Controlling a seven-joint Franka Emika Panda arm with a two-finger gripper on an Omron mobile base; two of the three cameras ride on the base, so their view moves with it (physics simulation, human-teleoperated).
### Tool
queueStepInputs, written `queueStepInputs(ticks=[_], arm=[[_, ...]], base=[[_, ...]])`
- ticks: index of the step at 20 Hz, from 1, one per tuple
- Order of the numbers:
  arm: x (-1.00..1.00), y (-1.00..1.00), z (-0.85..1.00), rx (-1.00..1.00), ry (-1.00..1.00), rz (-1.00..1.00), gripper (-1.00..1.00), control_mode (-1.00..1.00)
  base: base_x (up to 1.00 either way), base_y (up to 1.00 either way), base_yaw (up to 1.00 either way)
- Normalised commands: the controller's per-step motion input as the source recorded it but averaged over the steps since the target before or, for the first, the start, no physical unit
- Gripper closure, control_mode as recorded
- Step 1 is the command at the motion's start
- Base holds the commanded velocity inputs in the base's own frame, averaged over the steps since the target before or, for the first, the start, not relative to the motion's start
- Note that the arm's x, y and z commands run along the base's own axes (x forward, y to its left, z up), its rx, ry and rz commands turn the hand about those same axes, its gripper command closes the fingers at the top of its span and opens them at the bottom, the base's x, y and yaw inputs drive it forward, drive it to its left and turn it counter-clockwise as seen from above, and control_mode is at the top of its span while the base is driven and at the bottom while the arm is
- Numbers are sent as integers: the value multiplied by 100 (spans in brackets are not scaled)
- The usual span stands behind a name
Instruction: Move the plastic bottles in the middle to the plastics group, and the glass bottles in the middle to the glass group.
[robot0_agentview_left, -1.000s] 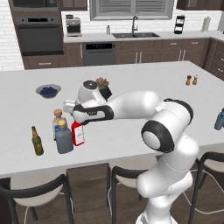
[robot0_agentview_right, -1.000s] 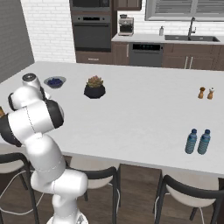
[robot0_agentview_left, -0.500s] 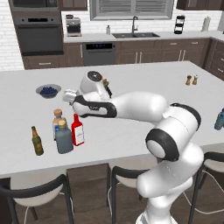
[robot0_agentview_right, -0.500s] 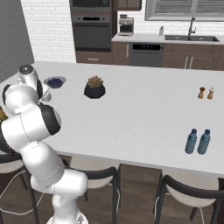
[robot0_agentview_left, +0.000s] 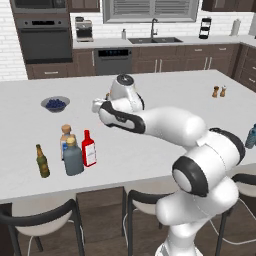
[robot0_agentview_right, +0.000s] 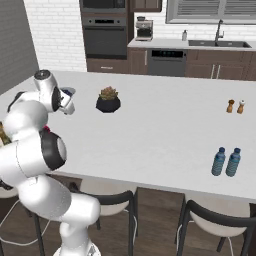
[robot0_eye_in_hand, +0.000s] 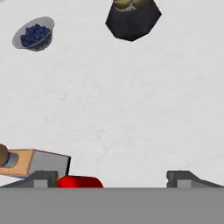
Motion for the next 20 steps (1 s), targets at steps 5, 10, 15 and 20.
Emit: queueStepInputs(ticks=[5, 10, 15, 20], arm=[[-31, -98, 0, -14, 0, 4, -100, -100], [-73, -78, 0, -17, 0, 22, -100, -100], [-100, -55, 1, -10, 0, 25, -100, -100], [-100, -42, 3, 0, 0, 5, -100, -100]], base=[[0, 0, 0], [0, 0, 0], [0, 0, 0], [0, 0, 0]])
